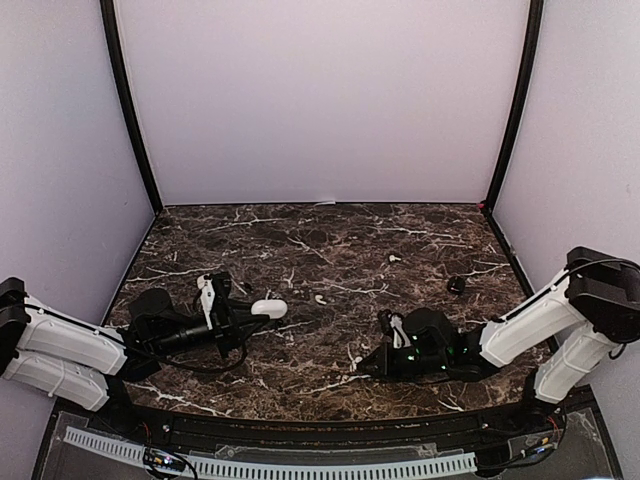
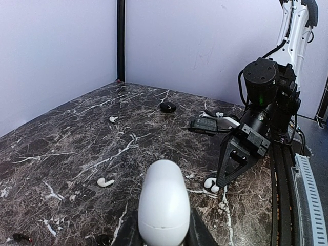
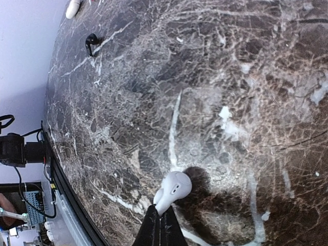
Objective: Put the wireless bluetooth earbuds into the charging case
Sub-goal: Place the left earbud at the center of the board.
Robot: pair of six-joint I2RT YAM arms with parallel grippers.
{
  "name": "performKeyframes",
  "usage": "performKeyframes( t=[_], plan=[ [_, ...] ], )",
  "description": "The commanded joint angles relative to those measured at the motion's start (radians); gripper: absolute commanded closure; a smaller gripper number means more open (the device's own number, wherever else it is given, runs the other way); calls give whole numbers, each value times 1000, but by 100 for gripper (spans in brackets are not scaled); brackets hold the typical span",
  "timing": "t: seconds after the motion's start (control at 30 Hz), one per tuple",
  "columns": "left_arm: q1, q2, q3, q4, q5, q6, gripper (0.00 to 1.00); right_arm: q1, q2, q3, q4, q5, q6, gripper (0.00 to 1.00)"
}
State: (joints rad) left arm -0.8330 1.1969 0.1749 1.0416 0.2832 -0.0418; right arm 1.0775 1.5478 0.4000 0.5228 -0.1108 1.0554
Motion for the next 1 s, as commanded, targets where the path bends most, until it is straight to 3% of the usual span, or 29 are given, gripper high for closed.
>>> performKeyframes(
  t=[0.0,0.23,0.57,0.97],
  plan=[
    [6,-3,-9,6,7,1,100,-5,40,24,33,-18,14,100],
    [6,-10,-12,2,11,0,100,-8,91,65,24,-49,-6,100],
    [6,-29,-21,-9,4,5,100,-8,86,98,-6,-59,-47,85],
    [6,-26,-25,-8,5,3,100,-8,80,139,-48,-70,-114,85]
  ],
)
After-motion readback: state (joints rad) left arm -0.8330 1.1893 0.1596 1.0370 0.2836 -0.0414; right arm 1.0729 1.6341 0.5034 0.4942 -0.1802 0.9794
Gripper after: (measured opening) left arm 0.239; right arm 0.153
